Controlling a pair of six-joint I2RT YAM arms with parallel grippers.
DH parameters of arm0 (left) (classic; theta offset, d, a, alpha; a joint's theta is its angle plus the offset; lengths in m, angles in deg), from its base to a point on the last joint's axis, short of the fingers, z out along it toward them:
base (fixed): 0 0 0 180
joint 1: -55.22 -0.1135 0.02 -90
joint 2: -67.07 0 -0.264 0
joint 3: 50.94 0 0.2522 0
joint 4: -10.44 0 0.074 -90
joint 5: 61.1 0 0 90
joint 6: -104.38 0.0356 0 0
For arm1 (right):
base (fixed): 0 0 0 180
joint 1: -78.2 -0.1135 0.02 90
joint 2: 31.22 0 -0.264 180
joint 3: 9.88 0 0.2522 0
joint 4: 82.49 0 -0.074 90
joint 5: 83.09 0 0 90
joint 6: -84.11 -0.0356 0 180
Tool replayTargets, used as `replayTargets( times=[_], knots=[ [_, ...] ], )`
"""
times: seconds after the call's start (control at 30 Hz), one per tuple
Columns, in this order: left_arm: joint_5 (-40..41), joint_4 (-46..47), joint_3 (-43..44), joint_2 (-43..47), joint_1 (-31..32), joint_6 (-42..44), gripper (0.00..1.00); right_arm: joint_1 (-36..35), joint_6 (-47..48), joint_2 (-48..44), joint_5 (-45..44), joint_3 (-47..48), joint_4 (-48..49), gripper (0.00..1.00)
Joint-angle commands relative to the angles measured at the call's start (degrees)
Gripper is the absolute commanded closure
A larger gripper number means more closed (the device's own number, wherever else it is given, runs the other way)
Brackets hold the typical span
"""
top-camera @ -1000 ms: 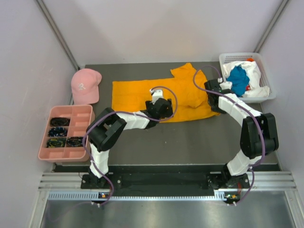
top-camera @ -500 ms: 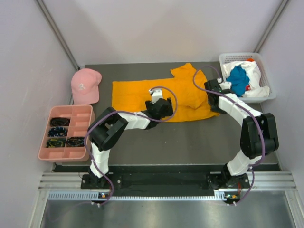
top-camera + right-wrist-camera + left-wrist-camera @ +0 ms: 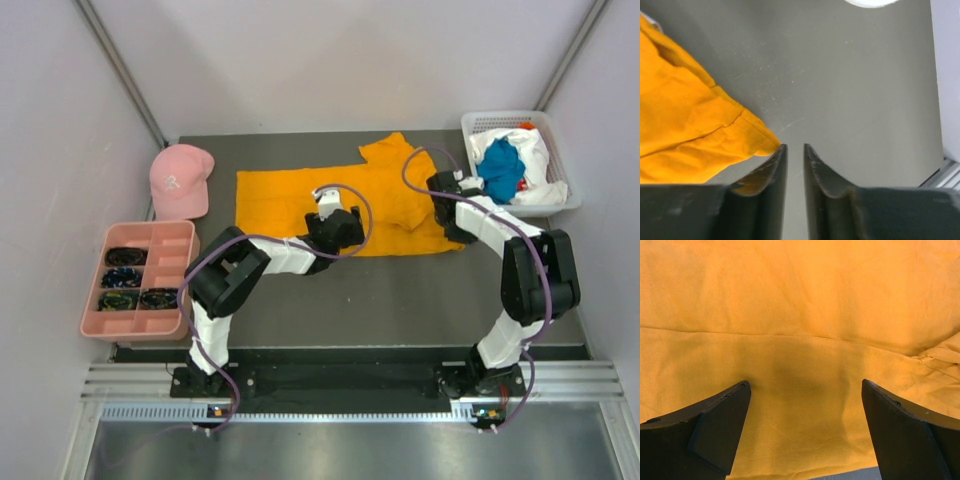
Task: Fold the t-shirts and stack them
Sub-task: Fold the flattened tshirt in 1/3 of the way
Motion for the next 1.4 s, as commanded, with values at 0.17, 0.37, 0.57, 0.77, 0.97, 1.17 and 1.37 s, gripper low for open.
replayTargets(
  times=[0.17, 0.37, 0.57, 0.77, 0.97, 1.17, 1.37],
  knots=[
    [-0.1, -17.9, -6.8, -5.9, -1.3, -1.6, 0.01, 0.6, -1.8, -6.1, -2.9, 0.8, 1.7, 0.63],
    [0.6, -18.9, -9.1, -5.9, -1.4, -2.7, 0.01, 0.6, -1.3, -9.9, 0.1, 2.1, 2.4, 0.59],
    [0.9, -19.0, -13.1, -5.7, -3.2, -4.1, 0.01, 0.6, -1.1, -10.4, 6.4, 0.7, 4.7, 0.57],
    [0.1, -19.2, -16.9, -4.7, -7.3, -5.4, 0.01, 0.6, -1.4, -10.2, 8.3, -0.2, 5.9, 0.57],
    [-0.1, -19.7, -17.2, -4.3, -7.8, -6.9, 0.01, 0.6, -1.2, -9.2, 10.0, -0.1, 7.0, 0.56],
    [-2.2, -16.7, -17.3, -3.0, -7.4, -5.7, 0.01, 0.6, 0.6, -5.7, 21.5, 0.5, 12.8, 0.53],
    [-0.5, -17.1, -13.2, 0.3, -4.7, -3.0, 0.01, 0.6, 0.2, -1.2, 28.2, 3.5, 16.1, 0.52]
  ],
)
